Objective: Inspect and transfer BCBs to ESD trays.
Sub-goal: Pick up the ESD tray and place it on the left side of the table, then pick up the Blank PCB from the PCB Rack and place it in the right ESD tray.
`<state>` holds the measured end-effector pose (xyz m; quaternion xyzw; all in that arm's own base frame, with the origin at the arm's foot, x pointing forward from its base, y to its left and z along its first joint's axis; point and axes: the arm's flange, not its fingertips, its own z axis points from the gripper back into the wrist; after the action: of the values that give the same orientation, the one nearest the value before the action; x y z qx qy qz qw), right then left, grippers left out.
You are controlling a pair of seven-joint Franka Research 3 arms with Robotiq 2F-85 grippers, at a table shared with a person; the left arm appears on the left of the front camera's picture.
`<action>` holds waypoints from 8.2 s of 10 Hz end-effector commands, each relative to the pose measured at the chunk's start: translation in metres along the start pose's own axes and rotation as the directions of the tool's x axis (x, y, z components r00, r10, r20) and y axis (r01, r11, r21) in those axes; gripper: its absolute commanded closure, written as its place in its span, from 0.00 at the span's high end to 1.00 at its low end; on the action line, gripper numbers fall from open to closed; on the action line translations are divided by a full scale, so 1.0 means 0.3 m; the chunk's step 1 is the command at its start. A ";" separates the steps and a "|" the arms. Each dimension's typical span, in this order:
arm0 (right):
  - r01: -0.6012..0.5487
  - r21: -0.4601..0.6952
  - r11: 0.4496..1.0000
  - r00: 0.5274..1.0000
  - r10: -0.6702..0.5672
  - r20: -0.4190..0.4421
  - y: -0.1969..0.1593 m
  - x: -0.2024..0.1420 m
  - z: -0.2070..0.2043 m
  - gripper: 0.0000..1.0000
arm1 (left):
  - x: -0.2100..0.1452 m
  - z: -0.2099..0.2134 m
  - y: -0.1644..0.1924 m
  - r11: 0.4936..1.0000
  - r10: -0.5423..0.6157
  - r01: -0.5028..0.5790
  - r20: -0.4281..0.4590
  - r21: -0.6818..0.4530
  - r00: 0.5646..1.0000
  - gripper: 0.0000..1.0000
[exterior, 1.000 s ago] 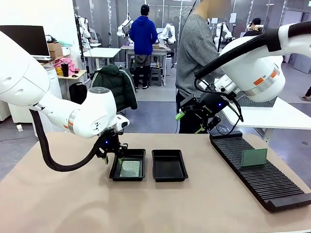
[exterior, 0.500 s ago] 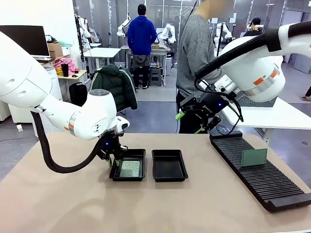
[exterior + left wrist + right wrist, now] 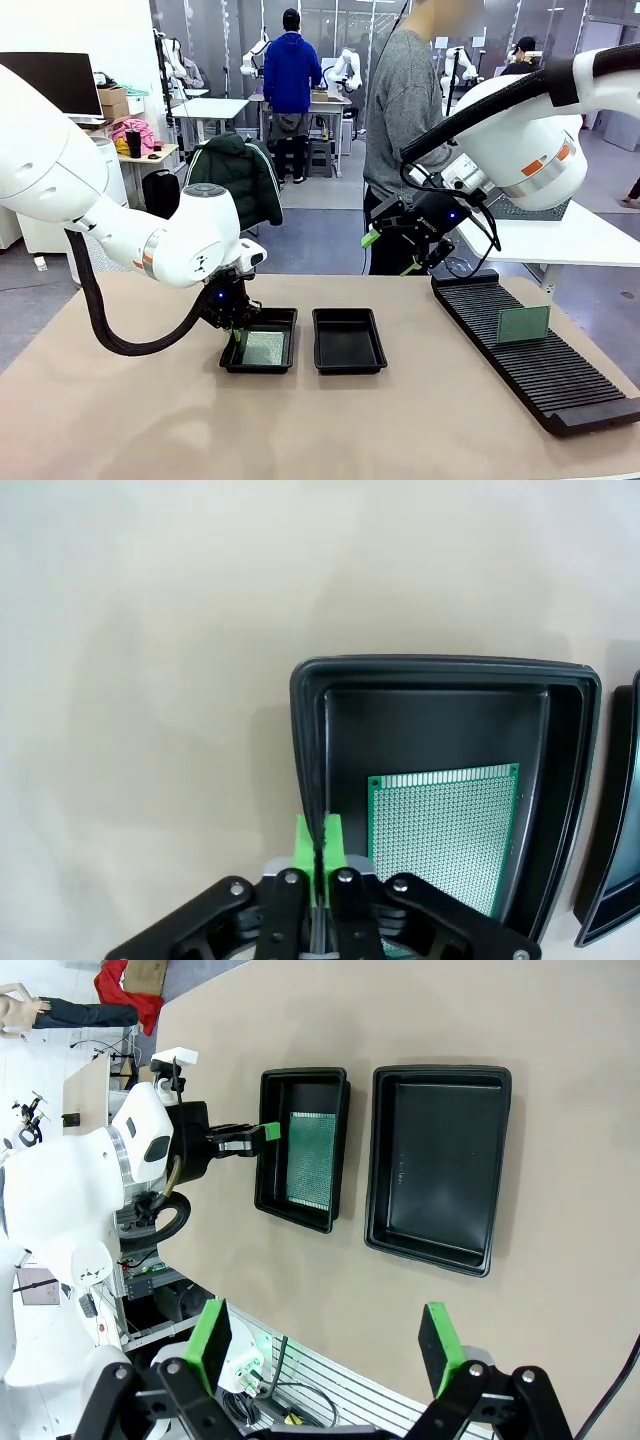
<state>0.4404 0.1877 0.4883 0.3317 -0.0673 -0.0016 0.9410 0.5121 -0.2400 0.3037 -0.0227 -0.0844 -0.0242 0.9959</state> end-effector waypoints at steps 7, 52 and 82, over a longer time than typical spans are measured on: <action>0.014 0.001 1.000 1.000 -0.014 0.014 0.005 0.000 0.000 1.00 | 0.019 0.064 0.080 1.000 0.029 -0.029 0.011 -0.001 1.000 0.00; 0.014 0.001 1.000 1.000 -0.014 0.014 0.005 0.000 0.000 1.00 | -0.102 0.493 1.079 0.987 0.118 -0.122 -0.039 -0.104 0.992 1.00; -0.689 -0.267 0.674 0.710 0.553 -0.436 -0.242 0.199 0.868 1.00 | -0.102 0.493 1.079 0.987 0.118 -0.122 -0.039 -0.104 0.992 1.00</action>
<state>0.4615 -0.0252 0.6461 0.1046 -0.0397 0.3115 0.9436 0.4748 0.0902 0.4341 -0.0763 -0.0573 0.0401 0.9946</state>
